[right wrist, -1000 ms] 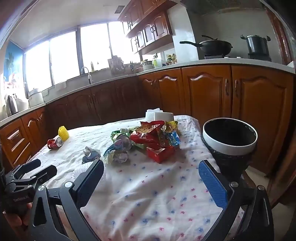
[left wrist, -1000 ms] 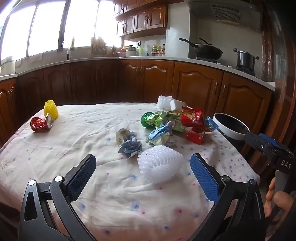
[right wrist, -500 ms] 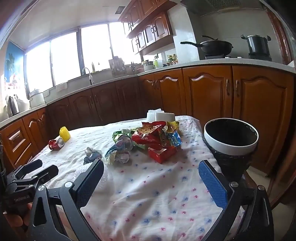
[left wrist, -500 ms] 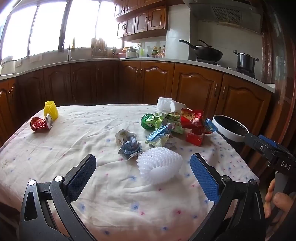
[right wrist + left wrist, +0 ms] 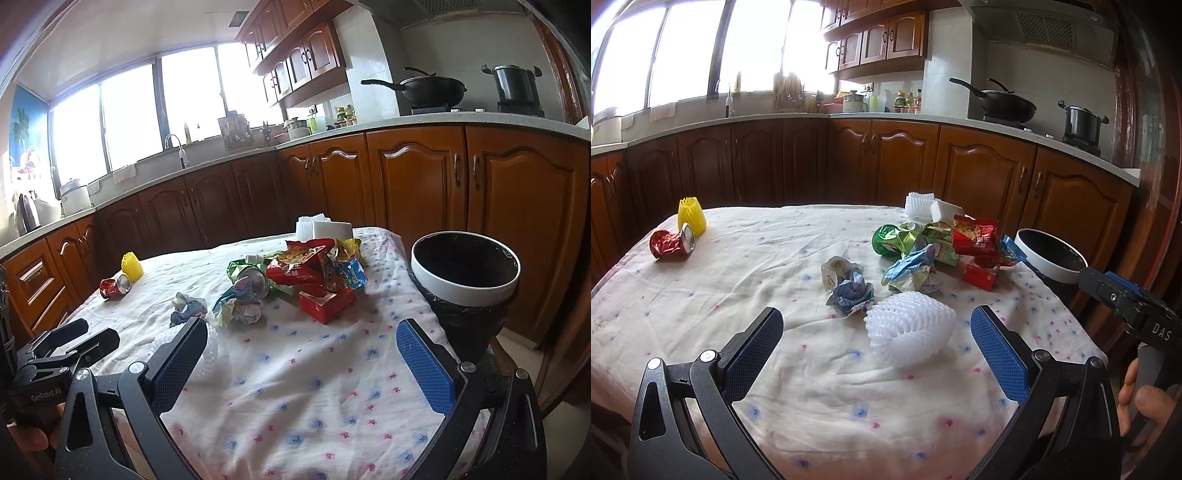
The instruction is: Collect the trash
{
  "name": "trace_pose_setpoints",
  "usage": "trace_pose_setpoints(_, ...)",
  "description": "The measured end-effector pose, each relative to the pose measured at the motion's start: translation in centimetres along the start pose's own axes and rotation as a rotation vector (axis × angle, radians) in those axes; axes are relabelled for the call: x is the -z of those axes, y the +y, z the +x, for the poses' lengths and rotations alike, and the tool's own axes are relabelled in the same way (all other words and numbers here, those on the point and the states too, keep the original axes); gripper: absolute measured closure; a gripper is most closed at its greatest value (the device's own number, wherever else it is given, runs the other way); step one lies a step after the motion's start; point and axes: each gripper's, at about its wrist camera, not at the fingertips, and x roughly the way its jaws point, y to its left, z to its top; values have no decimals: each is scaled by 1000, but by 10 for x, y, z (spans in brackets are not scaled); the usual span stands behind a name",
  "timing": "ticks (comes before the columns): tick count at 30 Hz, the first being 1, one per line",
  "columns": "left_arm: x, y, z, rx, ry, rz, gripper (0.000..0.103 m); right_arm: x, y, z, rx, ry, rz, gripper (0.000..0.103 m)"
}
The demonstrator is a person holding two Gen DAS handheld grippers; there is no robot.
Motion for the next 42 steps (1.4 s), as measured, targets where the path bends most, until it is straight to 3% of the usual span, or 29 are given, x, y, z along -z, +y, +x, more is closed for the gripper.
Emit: trace_pose_setpoints(42,2,-2,15,35,48,-6,0,5,-9,5,-4,16,44,0)
